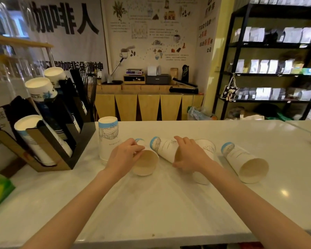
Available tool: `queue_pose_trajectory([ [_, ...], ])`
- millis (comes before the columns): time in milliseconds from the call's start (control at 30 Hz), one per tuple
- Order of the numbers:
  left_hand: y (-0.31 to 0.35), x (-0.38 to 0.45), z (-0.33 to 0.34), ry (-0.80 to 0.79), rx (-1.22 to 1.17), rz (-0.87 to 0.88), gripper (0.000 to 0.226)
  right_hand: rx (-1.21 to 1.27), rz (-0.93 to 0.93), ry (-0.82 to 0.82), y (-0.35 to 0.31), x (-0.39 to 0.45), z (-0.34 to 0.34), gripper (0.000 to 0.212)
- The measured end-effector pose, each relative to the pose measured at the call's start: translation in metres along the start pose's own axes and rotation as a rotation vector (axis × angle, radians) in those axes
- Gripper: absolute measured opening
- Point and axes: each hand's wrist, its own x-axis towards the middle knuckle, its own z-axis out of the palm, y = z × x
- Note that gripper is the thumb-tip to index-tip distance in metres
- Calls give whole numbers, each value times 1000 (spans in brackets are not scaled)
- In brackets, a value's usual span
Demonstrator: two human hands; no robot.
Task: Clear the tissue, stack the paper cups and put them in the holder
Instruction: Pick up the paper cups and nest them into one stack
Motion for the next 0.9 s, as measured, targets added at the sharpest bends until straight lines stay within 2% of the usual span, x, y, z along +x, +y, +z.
queue_pose_trajectory([
  [67,1,6,-2,23,-11,-5,21,50,-2,7,2,4,0,97],
  [167,6,20,-10,60,-66,-79,21,332,3,49,4,8,-11,94],
  [333,14,51,-30,120,-279,-358,17,765,62,296,9,24,-54,91],
  [467,16,65,-30,71,-533,-577,11,939,14,516,11,28,-101,73],
  [533,16,65,-25,39,-583,-642,10,1002,-41,556,9,30,-121,69],
  [600,16,64,-18,14,-617,-680,9,994,-90,523,4,32,-134,69],
  [733,11,61,-14,42,-651,-692,10,818,-166,383,-15,36,-141,75],
  [900,5,56,-13,27,-665,-709,17,637,-272,265,-43,48,-128,66],
])
